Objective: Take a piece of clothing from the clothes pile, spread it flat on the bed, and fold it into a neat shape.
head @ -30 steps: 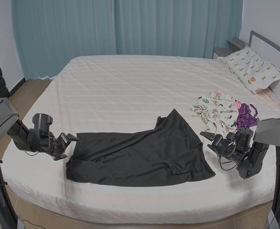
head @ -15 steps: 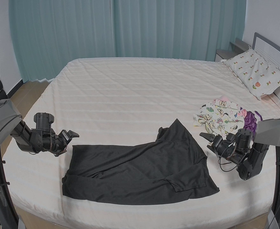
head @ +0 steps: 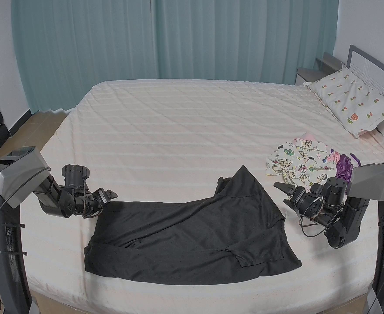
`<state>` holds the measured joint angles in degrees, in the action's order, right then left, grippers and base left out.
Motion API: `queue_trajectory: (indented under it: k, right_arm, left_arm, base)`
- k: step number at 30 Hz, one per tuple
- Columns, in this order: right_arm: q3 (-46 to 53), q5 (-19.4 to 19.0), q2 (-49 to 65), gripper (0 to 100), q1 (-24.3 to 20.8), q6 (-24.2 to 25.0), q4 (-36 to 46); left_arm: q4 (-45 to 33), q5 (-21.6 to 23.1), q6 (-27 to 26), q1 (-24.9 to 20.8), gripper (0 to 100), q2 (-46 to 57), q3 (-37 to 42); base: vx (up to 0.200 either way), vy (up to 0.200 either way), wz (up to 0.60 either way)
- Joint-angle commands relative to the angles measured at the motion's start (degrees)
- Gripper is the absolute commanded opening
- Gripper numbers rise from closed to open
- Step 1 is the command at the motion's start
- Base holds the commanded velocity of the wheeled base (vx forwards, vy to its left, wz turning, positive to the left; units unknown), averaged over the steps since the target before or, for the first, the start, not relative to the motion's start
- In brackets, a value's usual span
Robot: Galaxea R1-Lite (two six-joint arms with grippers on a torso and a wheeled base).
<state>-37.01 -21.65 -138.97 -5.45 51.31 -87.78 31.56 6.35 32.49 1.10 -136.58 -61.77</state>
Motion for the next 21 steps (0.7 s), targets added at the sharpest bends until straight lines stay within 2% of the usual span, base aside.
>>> queue_trajectory:
  k: [1, 3, 4, 11, 21]
  right_arm:
    - [-0.08, -0.06, -0.07, 100, 0.0, 0.02, -0.02]
    - [-0.08, -0.06, -0.07, 100, 0.09, 0.11, -0.02]
    - [-0.08, -0.06, -0.07, 100, 0.09, 0.19, -0.02]
    - [-0.08, -0.23, 0.02, 100, 0.09, 0.46, -0.11]
    - [-0.17, -0.23, -0.16, 100, 0.09, 0.46, -0.11]
  left_arm:
    - [-0.1, -0.02, -0.14, -1.01, 100, -2.02, -2.21]
    - [-0.18, -0.02, -0.58, -1.01, 100, -2.99, -3.36]
    - [-0.27, -0.2, -1.11, -1.01, 0, -3.51, -4.15]
    - [-6.42, -3.8, -1.37, 0.48, 0, -4.83, -10.56]
    - [-6.95, -5.03, 0.3, 1.89, 0, -7.12, -19.44]
  base:
    - [0.0, 0.0, 0.0]
    - [0.0, 0.0, 0.0]
    - [0.0, 0.0, 0.0]
    - [0.0, 0.0, 0.0]
    - [0.0, 0.0, 0.0]
